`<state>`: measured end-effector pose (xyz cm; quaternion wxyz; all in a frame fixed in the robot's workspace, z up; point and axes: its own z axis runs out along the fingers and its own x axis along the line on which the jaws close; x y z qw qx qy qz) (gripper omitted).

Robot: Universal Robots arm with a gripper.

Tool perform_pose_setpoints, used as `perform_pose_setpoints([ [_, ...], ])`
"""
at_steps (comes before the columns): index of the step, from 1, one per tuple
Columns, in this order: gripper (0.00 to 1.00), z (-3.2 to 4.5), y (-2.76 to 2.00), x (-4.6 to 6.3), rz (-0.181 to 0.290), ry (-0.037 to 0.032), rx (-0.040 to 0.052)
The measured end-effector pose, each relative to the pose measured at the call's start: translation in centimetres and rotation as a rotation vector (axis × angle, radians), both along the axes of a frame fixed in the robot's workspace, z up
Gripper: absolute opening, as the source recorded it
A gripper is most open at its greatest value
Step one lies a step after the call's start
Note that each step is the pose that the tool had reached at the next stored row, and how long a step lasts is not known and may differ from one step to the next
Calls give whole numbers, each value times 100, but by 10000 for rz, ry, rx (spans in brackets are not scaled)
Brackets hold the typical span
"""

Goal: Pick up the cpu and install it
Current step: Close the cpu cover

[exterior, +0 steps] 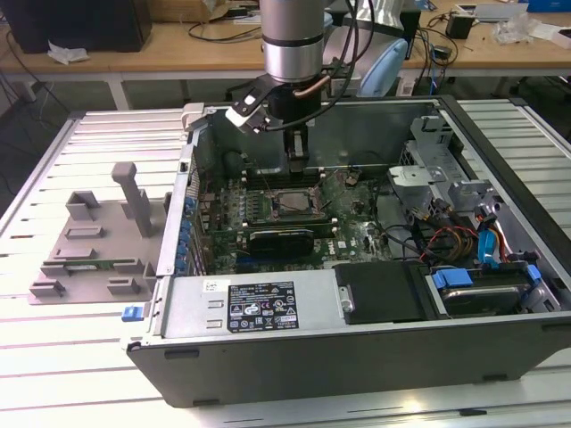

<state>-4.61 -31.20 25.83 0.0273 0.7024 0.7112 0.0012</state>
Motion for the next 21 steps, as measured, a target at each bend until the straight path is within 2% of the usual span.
perform_pose_setpoints([
  [8,11,14,-1,0,0,3,-4],
  [9,11,88,0,0,-1,0,0],
  [11,11,188,0,0,-1,0,-1],
  [13,11,224,0,0,0,1,0],
  [17,11,231,0,12,1,2,-2],
  [21,11,230,0,114,-1,0,0],
])
